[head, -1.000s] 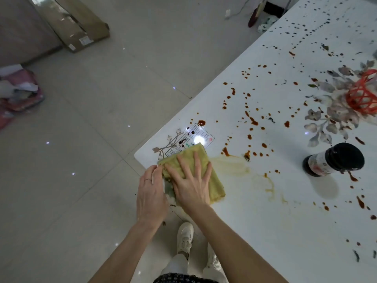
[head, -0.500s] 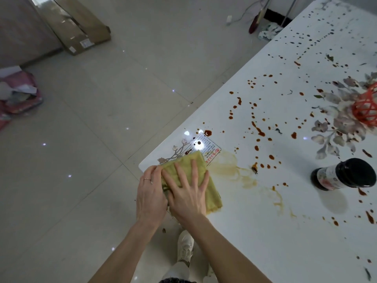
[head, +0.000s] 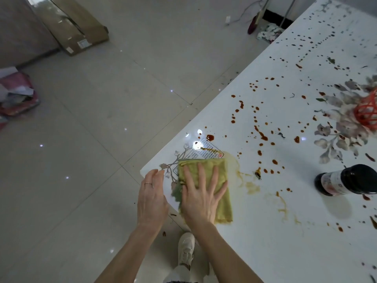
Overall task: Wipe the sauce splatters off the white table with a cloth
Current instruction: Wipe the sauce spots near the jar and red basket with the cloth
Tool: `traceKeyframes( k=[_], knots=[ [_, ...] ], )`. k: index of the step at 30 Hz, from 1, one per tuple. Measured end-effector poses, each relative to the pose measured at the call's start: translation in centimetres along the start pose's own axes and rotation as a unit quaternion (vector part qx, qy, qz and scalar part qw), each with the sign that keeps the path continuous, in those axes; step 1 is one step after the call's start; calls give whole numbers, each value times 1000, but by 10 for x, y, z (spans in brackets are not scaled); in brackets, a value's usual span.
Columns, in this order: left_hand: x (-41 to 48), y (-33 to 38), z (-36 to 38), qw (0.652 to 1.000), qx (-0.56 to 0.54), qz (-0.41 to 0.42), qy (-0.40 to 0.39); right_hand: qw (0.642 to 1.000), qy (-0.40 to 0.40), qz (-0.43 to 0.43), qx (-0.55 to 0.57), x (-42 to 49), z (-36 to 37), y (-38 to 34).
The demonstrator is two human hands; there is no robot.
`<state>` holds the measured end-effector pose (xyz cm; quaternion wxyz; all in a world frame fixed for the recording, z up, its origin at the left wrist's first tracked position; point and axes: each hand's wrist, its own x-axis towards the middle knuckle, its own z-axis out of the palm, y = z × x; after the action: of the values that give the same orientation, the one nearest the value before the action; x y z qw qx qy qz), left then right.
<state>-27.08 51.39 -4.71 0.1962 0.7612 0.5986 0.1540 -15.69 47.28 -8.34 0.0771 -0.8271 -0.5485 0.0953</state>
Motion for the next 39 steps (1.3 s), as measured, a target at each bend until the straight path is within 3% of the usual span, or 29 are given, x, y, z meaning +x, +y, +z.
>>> traceKeyframes(
  k=[2, 4, 11, 17, 21, 25, 30, 36, 39],
  knots=[
    [4, 5, 1, 1000, -4, 10, 2, 998, -17, -61, -5, 12, 1, -8],
    [8, 8, 2, 1000, -2, 16, 7, 998, -14, -66, -7, 34, 0, -5],
    [13, 7, 0, 1000, 2, 22, -2, 995, 20, 101, -13, 46, -13, 31],
    [16, 7, 4, 1000, -2, 26, -6, 999, 37, -19, -24, 51, -5, -18],
    [28, 10, 0, 1000, 15, 20, -11, 999, 19, -19, -28, 106, -13, -27],
    [39, 13, -1, 999, 4, 32, -29, 997, -14, 62, -33, 124, -24, 10],
    [39, 11, 9, 998, 7, 19, -57, 986, 50, 158, -21, 80, -19, 46],
    [42, 24, 15, 999, 5, 42, -34, 999, -2, 40, -29, 84, -5, 10],
    [41, 31, 20, 998, 3, 51, -44, 997, -26, 67, -39, 93, -9, 32]
  ],
)
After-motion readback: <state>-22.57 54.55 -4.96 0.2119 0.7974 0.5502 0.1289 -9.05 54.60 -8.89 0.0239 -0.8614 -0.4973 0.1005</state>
